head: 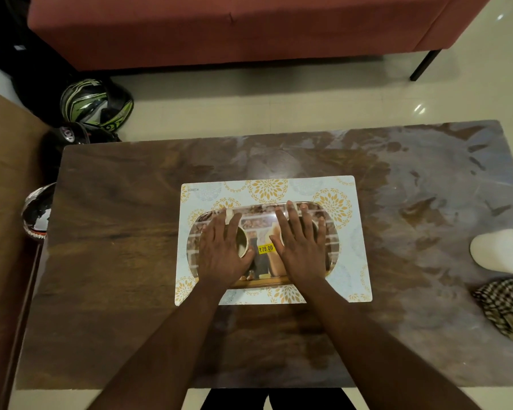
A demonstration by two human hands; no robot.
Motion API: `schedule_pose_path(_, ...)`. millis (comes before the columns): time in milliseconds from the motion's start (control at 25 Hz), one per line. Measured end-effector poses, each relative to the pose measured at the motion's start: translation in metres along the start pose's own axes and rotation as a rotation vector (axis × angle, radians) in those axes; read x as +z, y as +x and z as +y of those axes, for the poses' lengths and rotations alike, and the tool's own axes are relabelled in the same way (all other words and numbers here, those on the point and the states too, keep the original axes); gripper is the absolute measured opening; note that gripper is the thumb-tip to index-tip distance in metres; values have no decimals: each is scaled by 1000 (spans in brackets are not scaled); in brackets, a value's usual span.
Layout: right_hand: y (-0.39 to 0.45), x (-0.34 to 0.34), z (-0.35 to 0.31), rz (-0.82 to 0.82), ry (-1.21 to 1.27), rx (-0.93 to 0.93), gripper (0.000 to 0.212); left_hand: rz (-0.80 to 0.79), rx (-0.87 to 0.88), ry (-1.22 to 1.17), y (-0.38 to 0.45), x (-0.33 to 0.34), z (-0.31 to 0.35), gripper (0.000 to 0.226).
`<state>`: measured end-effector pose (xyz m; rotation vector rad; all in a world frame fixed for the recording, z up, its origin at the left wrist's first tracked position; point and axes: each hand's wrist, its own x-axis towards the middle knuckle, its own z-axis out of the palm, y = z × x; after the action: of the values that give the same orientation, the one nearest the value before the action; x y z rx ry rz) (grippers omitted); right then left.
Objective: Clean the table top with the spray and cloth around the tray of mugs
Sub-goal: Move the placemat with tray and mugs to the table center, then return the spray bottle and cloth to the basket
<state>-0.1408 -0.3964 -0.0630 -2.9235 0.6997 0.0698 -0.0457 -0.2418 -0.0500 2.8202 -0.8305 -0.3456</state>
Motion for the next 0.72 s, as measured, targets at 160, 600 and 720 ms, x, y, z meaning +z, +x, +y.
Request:
schedule_pose_path(160,-1,-9,0,3,49,-18,66,-15,-14,-71,-3,-10,0,87)
schedule_pose_path(600,-41,-100,-6,27,170,-7,64,32,29,-183,-32,-92,-9,73)
schedule_pose_path(720,-58,-123,6,10,204,25,67,33,114,-195,-32,-102,34,69)
